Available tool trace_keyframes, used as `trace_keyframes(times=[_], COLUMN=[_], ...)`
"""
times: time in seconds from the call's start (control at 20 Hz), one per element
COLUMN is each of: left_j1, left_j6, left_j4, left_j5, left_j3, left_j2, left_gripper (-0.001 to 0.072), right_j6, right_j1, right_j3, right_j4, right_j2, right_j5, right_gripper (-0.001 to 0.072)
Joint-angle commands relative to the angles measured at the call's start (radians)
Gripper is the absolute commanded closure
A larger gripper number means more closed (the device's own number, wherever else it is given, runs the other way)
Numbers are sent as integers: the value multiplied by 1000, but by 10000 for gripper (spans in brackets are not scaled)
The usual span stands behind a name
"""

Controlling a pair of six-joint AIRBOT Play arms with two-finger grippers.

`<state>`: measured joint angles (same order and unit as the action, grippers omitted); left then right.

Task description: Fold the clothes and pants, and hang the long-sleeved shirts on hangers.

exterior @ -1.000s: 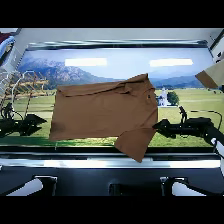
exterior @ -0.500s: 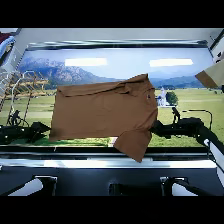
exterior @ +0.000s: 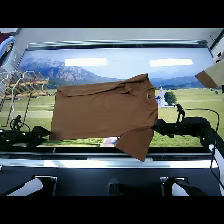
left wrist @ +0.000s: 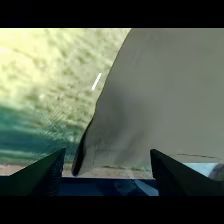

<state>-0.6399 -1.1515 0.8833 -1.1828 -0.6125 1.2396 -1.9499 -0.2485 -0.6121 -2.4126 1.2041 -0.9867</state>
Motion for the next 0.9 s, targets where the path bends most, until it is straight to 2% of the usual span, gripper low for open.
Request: trace_keyframes(times=[0.0, 0.3, 0.35, 0.4, 0.45, 0.5, 0.65, 0.75, 0.85], left_j1=[-5, 9, 18, 31, 48, 67, 133, 164, 179], left_j6=[-8, -11, -11, -14, -19, -18, -19, -19, -29], left_j4=[6, -3, -3, -5, -5, -6, -21, -101, -188], left_j5=[-3, 77, 90, 104, 114, 121, 119, 112, 99], left_j3=[39, 68, 68, 68, 68, 68, 63, 27, -67], left_j2=[0, 3, 3, 3, 3, 3, -4, -43, -118], left_gripper=[94, 117, 171, 285, 466, 696, 691, 692, 692], right_j6=[10, 10, 10, 11, 16, 21, 15, -42, -30], right_j1=[1, 1, 1, 1, 1, 1, 1, 1, 1], right_j3=[-1, -1, -1, -1, -1, -1, -1, -11, -79], right_j4=[-6, -11, -11, -11, -11, -12, -21, -93, -100], right_j2=[-21, -58, -67, -76, -85, -91, -103, -146, -213], right_j5=[-20, -21, -21, -22, -22, -25, -43, -64, -62], right_gripper=[685, 685, 685, 685, 685, 685, 686, 688, 688])
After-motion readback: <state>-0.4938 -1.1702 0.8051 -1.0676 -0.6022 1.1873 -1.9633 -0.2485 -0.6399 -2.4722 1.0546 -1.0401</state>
